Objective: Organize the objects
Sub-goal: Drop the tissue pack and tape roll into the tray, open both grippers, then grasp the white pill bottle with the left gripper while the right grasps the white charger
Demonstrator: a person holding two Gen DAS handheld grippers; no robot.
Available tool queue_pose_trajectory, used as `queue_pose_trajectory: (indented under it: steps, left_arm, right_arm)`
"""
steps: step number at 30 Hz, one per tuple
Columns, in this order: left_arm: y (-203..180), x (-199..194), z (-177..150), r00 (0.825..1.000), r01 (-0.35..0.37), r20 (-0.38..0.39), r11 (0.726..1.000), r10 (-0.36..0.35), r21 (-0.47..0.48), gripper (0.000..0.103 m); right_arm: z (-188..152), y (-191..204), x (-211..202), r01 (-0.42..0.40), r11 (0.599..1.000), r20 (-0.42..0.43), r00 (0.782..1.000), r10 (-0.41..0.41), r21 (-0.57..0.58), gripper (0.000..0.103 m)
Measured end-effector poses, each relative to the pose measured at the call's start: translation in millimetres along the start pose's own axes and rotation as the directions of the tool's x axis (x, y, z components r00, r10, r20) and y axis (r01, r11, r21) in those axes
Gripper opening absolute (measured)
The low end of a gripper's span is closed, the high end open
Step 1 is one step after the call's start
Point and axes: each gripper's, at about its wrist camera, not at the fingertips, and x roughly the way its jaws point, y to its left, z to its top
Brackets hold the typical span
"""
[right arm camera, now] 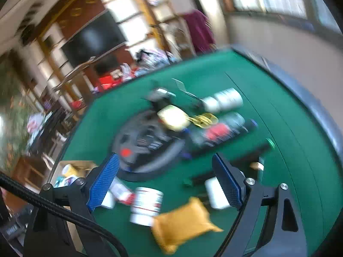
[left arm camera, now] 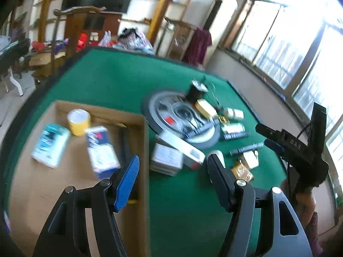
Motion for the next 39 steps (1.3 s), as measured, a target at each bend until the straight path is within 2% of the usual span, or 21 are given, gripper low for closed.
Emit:
queue_pose_trajectory:
  steps: [3, 7, 11, 16, 20, 22, 27, 32, 33, 34, 35, 39]
  left_arm:
    - [-26, 18, -8, 0.999, -0.023, -0.039, 0.998, 0.025, 0.051, 0.060]
    - [-60, 37, -19, 0.995, -0.060, -0.065, 0.987, 0.070, 0.148, 0.060]
    - [-93, 54, -32, 0.995, -0.030, -0.086, 0.977, 0.049, 0.213, 0.060]
    - [-112, 79, -30, 0.991, -0.025, -0.121, 0.977, 0.051, 0.213, 0.060]
    - [-114, 92, -27, 0.989, 0.002, -0.145, 0.980, 0.027, 0.198, 0.056]
    - [-115, 96, -26, 0.988, 0.010, -0.154, 0.980, 0.021, 0.198, 0.044]
    - [-115, 104, -21, 0.988, -0.002, -0.153, 0.981, 0.033, 0.194, 0.042]
    - [-111, 129, -23, 0.975, -0.018, -0.214, 0.984, 0.056, 0.177, 0.042]
    - [-114, 129, -25, 0.982, -0.032, -0.178, 0.978, 0.069, 0.205, 0.041]
    - [-115, 130, -28, 0.981, -0.045, -0.175, 0.974, 0.085, 0.224, 0.034]
    - [-115, 129, -30, 0.983, -0.059, -0.155, 0.972, 0.096, 0.229, 0.030]
    - [-103, 122, -31, 0.987, -0.009, -0.157, 0.988, 0.034, 0.153, 0.030]
  right_arm:
    - [-4, -36, 4, 0.041, 0.998, 0.014, 0.999, -0.041, 0.046, 0.088]
    - [-8, -64, 10, 0.022, 0.997, 0.014, 1.000, -0.023, 0.076, 0.088]
    - [-7, -70, 13, -0.022, 0.994, -0.008, 1.000, 0.023, 0.105, 0.088]
    - [-10, -68, 8, -0.035, 0.997, 0.014, 0.999, 0.034, 0.075, 0.088]
    - [-10, -67, 9, -0.041, 0.996, 0.015, 0.999, 0.040, 0.074, 0.088]
    - [-10, -69, 10, -0.046, 0.996, 0.013, 0.999, 0.045, 0.083, 0.088]
    - [-11, -71, 10, -0.055, 0.993, 0.008, 0.999, 0.054, 0.102, 0.088]
    - [-13, -67, 13, -0.055, 0.995, 0.000, 0.998, 0.055, 0.085, 0.088]
    - [-13, -66, 14, -0.053, 0.995, -0.002, 0.999, 0.054, 0.079, 0.088]
    - [-14, -65, 14, -0.049, 0.996, -0.002, 0.999, 0.049, 0.072, 0.088]
    - [-14, -64, 14, -0.045, 0.997, 0.000, 0.999, 0.045, 0.068, 0.088]
    - [-15, -63, 18, -0.037, 0.998, -0.010, 0.999, 0.038, 0.055, 0.088]
